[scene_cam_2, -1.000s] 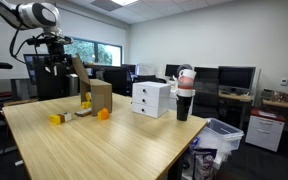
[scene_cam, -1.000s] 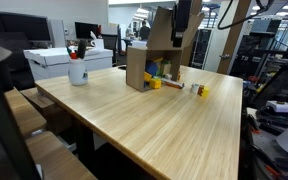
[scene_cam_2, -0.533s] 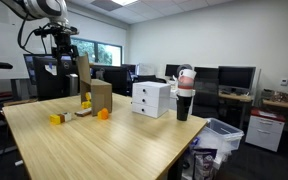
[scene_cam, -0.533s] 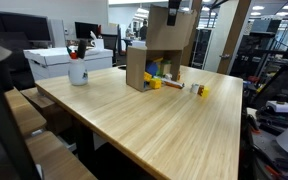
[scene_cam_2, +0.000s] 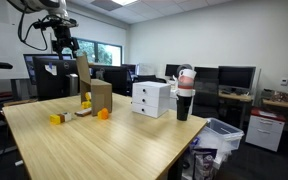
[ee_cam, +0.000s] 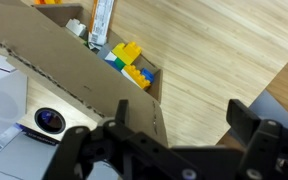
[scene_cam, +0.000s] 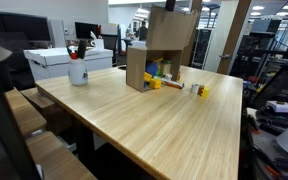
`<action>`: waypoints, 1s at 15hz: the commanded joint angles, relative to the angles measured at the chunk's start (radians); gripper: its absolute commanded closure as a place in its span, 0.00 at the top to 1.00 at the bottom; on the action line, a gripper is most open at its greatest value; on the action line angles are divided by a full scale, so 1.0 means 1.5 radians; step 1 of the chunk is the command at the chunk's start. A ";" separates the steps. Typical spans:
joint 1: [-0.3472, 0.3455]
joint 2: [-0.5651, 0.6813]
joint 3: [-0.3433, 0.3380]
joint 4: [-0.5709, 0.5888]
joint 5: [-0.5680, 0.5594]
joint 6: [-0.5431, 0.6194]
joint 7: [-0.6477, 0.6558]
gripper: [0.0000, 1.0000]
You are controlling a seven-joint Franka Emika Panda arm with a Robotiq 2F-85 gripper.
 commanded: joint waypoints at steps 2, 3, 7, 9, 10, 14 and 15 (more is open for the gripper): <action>-0.022 -0.010 0.011 0.001 0.016 -0.011 -0.030 1.00; -0.023 -0.012 0.012 0.003 0.014 -0.010 -0.029 1.00; -0.026 -0.019 0.016 0.016 0.006 -0.009 -0.019 1.00; -0.026 -0.021 0.017 0.020 0.006 -0.007 -0.019 1.00; -0.027 -0.023 0.016 0.020 0.008 -0.003 -0.019 1.00; -0.032 -0.018 0.010 0.010 0.014 0.019 -0.021 1.00; -0.034 -0.015 0.009 0.005 0.018 0.031 -0.025 1.00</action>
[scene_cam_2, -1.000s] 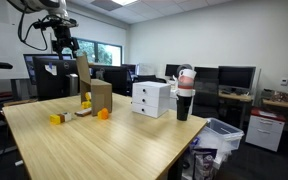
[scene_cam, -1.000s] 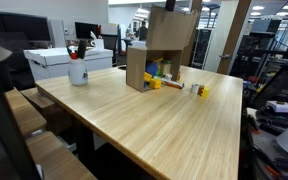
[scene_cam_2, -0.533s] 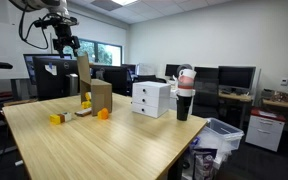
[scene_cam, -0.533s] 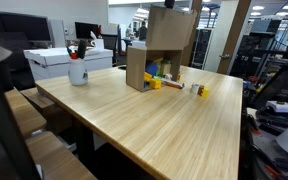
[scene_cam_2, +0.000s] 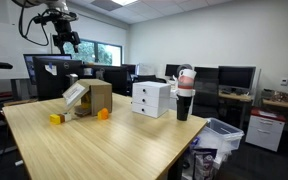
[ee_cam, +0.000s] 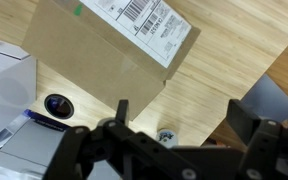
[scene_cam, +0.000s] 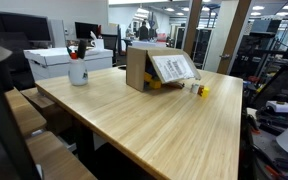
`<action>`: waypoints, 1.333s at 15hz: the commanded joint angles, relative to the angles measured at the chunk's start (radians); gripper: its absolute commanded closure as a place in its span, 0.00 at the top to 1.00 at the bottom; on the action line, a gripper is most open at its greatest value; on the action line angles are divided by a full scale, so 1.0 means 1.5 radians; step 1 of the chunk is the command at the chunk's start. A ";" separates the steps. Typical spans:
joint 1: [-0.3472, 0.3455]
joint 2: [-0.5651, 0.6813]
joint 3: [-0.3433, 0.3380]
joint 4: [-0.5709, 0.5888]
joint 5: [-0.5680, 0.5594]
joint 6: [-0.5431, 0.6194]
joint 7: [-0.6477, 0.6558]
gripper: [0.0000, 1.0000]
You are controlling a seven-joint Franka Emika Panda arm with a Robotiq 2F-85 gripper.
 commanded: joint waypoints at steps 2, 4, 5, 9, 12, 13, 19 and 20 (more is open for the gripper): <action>-0.024 0.010 0.004 -0.025 0.016 0.045 -0.020 1.00; -0.028 0.052 0.006 -0.023 0.013 0.074 -0.025 1.00; -0.029 0.069 0.007 -0.017 0.009 0.083 -0.022 1.00; -0.035 0.140 0.005 0.005 -0.006 0.124 -0.013 1.00; -0.042 0.180 -0.001 0.005 -0.013 0.158 0.002 1.00; -0.044 0.185 -0.004 0.000 -0.020 0.167 0.020 1.00; -0.052 0.174 -0.018 -0.013 -0.013 0.148 0.064 1.00; -0.053 0.170 -0.020 -0.014 -0.012 0.138 0.074 1.00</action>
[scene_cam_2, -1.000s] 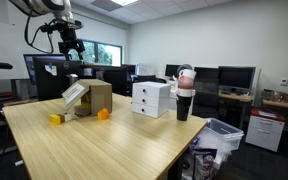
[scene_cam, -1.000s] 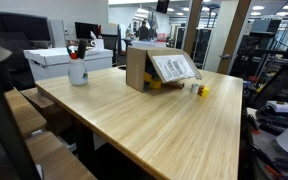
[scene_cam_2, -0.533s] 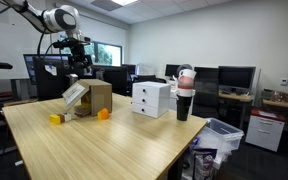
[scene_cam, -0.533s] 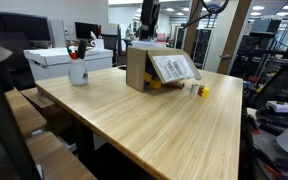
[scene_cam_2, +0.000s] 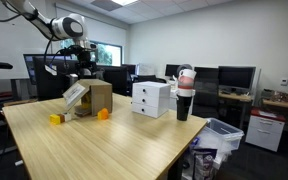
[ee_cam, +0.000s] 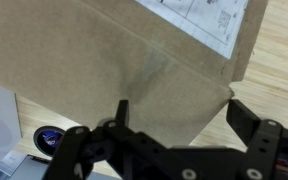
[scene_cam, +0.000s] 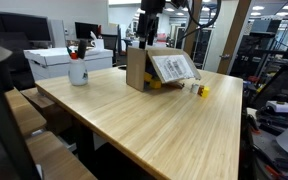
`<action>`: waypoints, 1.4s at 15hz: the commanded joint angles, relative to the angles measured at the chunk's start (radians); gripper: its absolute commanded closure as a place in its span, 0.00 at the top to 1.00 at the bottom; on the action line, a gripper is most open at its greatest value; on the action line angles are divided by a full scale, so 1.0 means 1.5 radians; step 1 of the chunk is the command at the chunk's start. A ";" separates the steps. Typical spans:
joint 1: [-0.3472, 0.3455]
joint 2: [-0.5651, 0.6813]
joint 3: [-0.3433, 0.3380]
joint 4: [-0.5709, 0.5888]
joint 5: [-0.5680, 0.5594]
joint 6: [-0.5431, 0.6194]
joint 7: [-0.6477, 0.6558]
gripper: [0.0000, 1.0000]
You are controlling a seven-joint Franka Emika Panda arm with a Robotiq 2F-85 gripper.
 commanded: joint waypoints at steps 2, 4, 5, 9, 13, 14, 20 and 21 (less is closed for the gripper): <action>-0.010 -0.026 -0.002 -0.010 0.002 -0.041 0.038 1.00; -0.012 -0.031 -0.004 -0.015 0.006 -0.055 0.042 1.00; -0.013 -0.034 -0.005 -0.018 0.012 -0.061 0.038 1.00; -0.021 -0.043 -0.007 -0.039 0.037 -0.050 0.027 0.62; -0.021 -0.052 -0.008 -0.046 0.051 -0.058 0.032 0.35; -0.021 -0.055 -0.007 -0.048 0.052 -0.060 0.033 0.31; -0.021 -0.073 -0.006 -0.078 0.067 -0.064 0.030 0.03; -0.021 -0.076 -0.006 -0.084 0.072 -0.064 0.028 0.01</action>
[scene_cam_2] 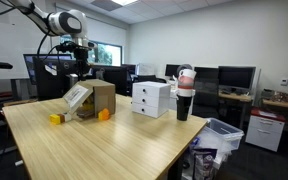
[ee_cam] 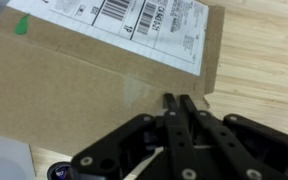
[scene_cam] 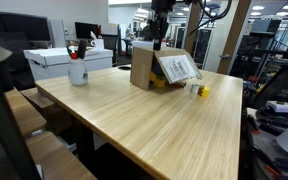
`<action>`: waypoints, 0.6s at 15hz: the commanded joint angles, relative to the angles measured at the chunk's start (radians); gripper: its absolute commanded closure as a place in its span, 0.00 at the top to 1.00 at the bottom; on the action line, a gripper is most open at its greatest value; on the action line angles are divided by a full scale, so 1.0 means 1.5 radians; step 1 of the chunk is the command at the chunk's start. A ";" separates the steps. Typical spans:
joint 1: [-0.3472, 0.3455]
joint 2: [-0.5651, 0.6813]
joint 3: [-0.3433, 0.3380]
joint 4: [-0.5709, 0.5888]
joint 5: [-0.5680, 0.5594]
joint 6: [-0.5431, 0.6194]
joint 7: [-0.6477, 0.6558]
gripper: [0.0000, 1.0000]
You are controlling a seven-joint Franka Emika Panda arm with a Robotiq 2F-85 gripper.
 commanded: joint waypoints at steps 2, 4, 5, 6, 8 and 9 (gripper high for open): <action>-0.011 -0.034 0.005 -0.065 0.035 -0.003 -0.008 0.03; -0.012 -0.037 0.005 -0.075 0.046 -0.004 -0.011 0.04; -0.012 -0.041 0.004 -0.083 0.052 -0.004 -0.011 0.03; -0.012 -0.046 0.004 -0.091 0.057 -0.004 -0.012 0.03; -0.012 -0.053 0.004 -0.104 0.067 -0.006 -0.012 0.03; -0.012 -0.053 0.004 -0.106 0.072 -0.008 -0.015 0.03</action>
